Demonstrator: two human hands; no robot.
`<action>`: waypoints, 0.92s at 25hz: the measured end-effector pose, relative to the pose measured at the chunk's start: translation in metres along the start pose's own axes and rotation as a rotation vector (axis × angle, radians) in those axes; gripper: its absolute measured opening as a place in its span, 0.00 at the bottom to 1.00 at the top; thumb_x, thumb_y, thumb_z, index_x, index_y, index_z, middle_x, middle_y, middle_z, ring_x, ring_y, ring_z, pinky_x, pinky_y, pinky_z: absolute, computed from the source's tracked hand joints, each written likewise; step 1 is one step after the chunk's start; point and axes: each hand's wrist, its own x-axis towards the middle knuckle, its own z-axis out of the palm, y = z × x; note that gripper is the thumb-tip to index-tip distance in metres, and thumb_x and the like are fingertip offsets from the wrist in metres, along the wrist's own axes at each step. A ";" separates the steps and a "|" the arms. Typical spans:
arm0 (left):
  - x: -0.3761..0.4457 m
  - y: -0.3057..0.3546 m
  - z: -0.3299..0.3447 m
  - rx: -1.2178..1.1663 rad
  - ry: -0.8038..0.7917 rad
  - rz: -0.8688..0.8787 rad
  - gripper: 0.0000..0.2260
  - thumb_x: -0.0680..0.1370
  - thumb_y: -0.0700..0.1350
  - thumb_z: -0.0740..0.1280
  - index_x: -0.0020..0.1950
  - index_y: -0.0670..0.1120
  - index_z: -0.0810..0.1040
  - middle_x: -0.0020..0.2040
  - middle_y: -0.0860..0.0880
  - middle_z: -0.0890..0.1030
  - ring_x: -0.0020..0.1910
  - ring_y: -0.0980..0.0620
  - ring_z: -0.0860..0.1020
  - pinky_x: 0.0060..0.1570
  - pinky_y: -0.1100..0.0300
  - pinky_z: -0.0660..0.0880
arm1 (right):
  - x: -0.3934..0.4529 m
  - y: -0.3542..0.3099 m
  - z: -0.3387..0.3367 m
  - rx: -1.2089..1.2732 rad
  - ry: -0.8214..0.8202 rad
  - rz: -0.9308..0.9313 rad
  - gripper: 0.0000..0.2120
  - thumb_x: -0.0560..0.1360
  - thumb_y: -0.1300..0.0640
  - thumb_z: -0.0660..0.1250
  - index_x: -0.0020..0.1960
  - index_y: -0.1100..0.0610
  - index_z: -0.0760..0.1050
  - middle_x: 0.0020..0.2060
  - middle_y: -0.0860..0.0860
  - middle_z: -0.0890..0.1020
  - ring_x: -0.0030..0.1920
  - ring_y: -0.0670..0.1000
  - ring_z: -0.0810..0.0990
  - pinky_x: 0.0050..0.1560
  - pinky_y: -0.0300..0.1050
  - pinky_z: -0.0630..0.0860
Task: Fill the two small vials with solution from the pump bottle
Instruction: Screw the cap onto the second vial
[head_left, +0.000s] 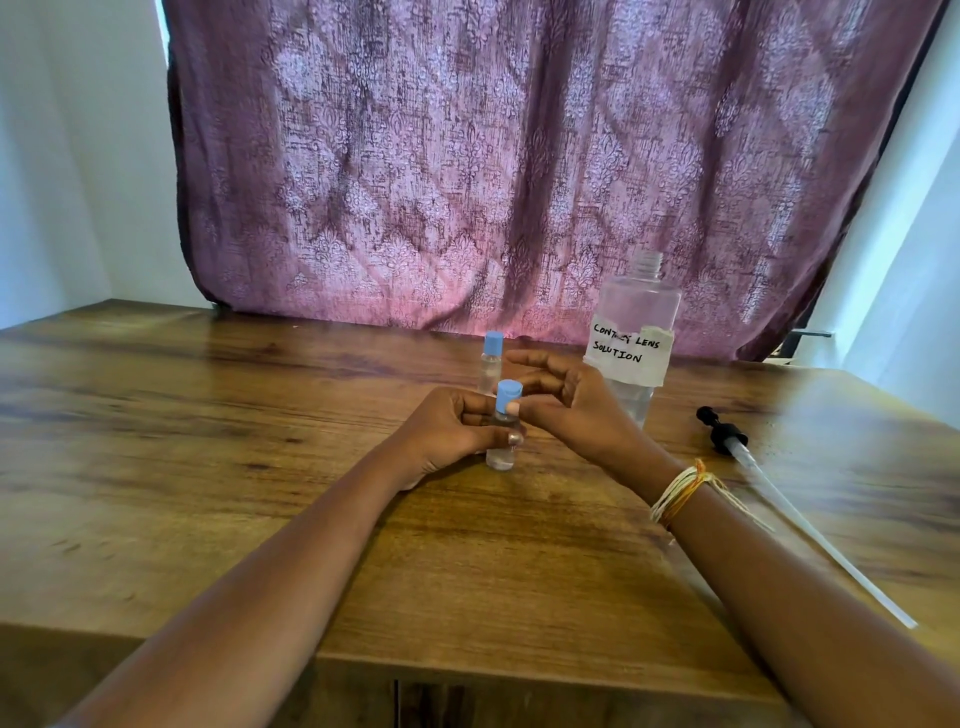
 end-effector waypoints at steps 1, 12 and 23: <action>0.000 0.000 0.000 0.000 0.001 0.001 0.08 0.71 0.39 0.76 0.45 0.52 0.88 0.45 0.51 0.88 0.46 0.55 0.86 0.44 0.66 0.78 | 0.000 0.000 0.000 0.017 -0.031 0.004 0.22 0.74 0.70 0.68 0.66 0.60 0.72 0.55 0.59 0.83 0.55 0.50 0.83 0.53 0.40 0.80; -0.005 0.007 0.002 0.004 0.055 -0.009 0.11 0.72 0.35 0.74 0.53 0.41 0.85 0.48 0.46 0.87 0.47 0.54 0.85 0.47 0.65 0.79 | -0.003 0.000 0.010 0.022 0.132 -0.007 0.16 0.70 0.68 0.74 0.57 0.64 0.80 0.51 0.58 0.85 0.48 0.45 0.85 0.50 0.36 0.80; 0.005 0.002 -0.010 0.246 0.329 -0.063 0.22 0.70 0.42 0.78 0.62 0.46 0.79 0.42 0.47 0.79 0.41 0.53 0.77 0.46 0.59 0.75 | 0.007 0.024 0.027 -0.190 0.040 0.170 0.17 0.69 0.63 0.75 0.56 0.57 0.77 0.46 0.53 0.86 0.43 0.48 0.84 0.46 0.40 0.81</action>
